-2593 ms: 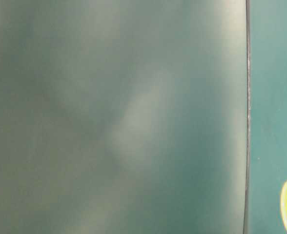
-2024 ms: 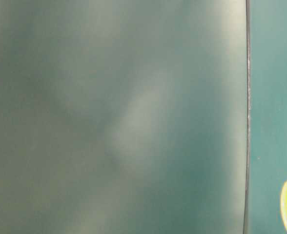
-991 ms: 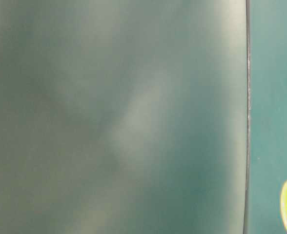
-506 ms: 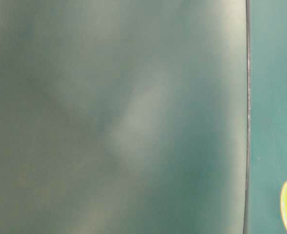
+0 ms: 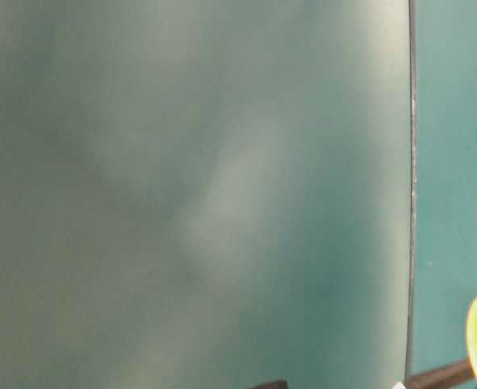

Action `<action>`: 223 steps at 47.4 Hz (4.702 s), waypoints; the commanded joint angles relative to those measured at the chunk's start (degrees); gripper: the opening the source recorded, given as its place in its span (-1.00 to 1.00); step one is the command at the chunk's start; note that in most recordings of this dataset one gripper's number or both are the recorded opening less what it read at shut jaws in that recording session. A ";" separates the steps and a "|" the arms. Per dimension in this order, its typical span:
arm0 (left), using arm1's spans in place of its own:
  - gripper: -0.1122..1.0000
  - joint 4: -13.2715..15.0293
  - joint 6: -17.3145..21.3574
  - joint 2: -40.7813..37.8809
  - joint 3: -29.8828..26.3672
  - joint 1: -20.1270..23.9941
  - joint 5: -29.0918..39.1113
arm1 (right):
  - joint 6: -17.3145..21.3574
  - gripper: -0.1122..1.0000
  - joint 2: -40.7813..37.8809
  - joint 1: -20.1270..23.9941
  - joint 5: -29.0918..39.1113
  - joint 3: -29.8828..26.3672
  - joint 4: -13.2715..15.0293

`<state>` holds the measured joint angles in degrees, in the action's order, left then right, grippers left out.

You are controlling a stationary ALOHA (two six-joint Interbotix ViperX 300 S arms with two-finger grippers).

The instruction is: Move the cup to the right with left arm.

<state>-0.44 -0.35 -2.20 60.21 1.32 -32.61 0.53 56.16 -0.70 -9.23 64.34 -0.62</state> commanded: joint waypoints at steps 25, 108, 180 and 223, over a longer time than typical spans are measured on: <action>0.47 -0.18 1.85 -2.46 -3.87 0.97 -1.67 | 0.09 -0.81 -0.18 0.00 0.00 -2.37 -0.18; 0.36 -0.62 3.34 -9.67 -31.99 0.26 12.04 | 0.00 -0.81 -0.18 0.00 0.53 -2.55 -0.09; 0.36 -0.70 5.10 -32.96 -72.07 -0.09 23.99 | -0.26 -0.81 0.00 0.00 0.35 -3.52 0.09; 0.36 -0.70 5.19 -37.88 -80.60 -0.09 26.89 | -0.62 -0.81 0.00 0.00 0.62 -3.69 0.26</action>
<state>-0.97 4.83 -41.48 -18.72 1.41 -5.45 0.00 56.25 -0.70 -8.35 62.67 -0.44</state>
